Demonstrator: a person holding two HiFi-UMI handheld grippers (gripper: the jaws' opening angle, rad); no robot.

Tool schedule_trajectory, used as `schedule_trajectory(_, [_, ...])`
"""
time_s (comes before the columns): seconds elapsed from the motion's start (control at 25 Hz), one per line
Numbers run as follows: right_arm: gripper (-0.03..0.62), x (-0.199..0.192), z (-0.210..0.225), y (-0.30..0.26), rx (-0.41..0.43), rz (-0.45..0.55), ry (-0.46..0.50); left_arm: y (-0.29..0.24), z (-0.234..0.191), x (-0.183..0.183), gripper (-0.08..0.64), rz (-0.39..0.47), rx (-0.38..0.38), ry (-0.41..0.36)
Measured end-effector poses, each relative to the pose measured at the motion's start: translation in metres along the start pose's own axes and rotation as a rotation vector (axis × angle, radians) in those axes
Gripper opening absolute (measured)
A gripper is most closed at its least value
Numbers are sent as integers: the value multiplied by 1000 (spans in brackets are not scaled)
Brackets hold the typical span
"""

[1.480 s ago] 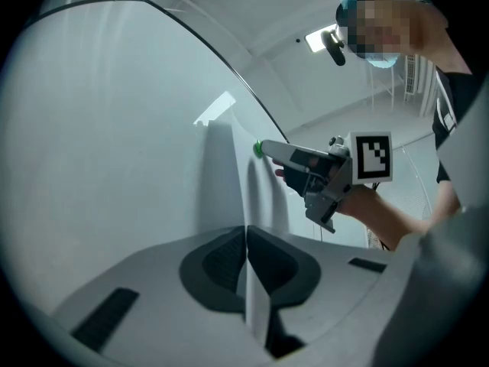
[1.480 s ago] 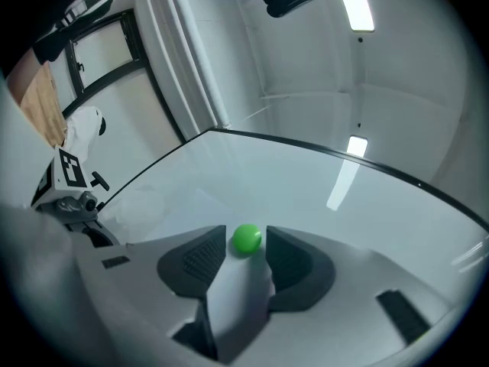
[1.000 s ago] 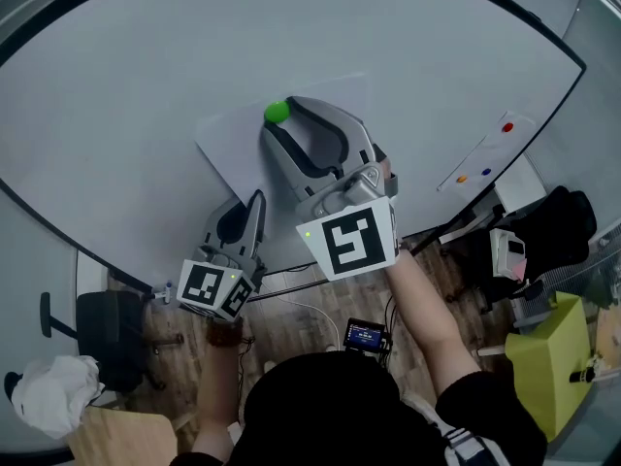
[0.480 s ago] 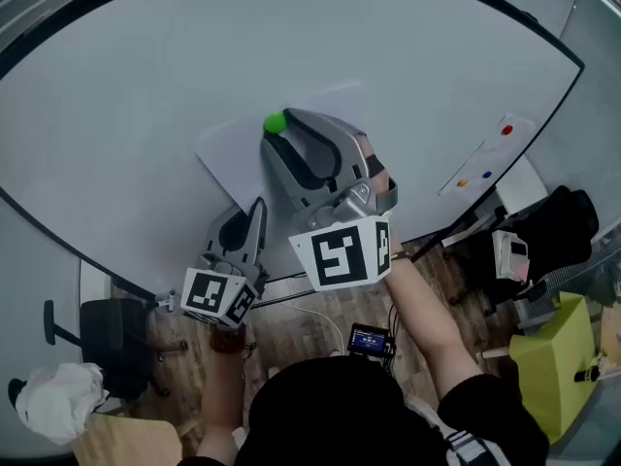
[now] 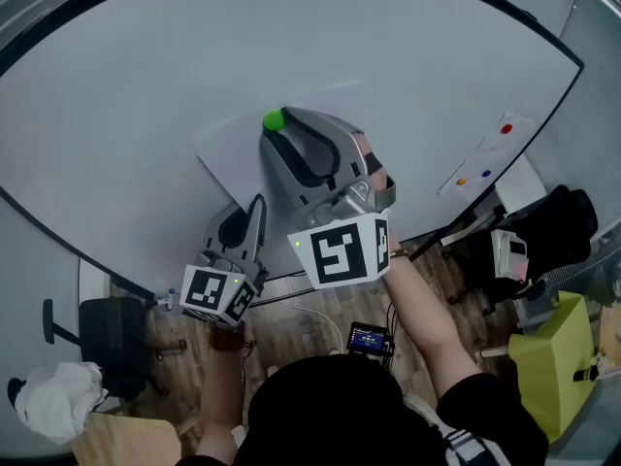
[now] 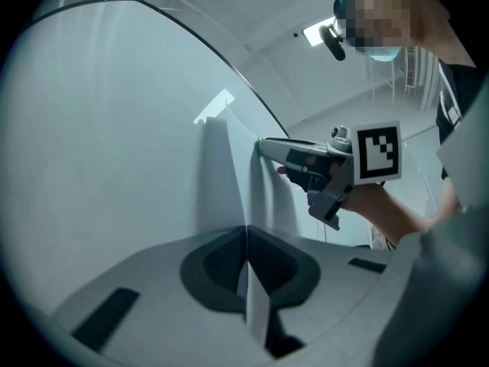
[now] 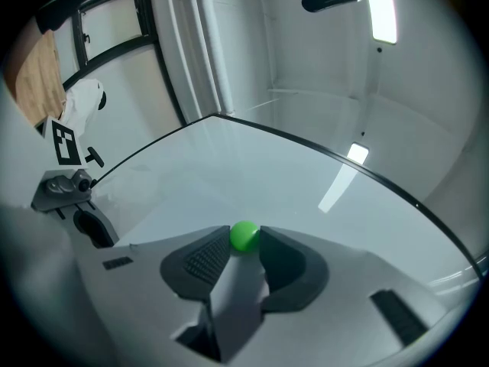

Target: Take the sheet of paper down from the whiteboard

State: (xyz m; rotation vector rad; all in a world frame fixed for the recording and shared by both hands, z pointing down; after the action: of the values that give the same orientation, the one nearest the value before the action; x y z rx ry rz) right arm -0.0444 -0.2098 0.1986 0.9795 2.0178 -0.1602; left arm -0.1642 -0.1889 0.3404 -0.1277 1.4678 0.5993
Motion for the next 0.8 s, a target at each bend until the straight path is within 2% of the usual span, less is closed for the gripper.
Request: schedule_trajectory(0.8, [115,0,0,1,7,20,-25,1,0,1,9,-5,15,2])
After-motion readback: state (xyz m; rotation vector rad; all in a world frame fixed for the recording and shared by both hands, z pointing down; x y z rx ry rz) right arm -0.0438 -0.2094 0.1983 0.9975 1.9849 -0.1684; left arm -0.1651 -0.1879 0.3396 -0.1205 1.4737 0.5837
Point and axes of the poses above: the fingertips, and each gripper's own axes: y backward along the fingers, z to its right, x out of its top, the point moved 8 cm from there along y, backward along the fingers, and after that the axes turned 12 degrees about -y, right-handed, at the moved point
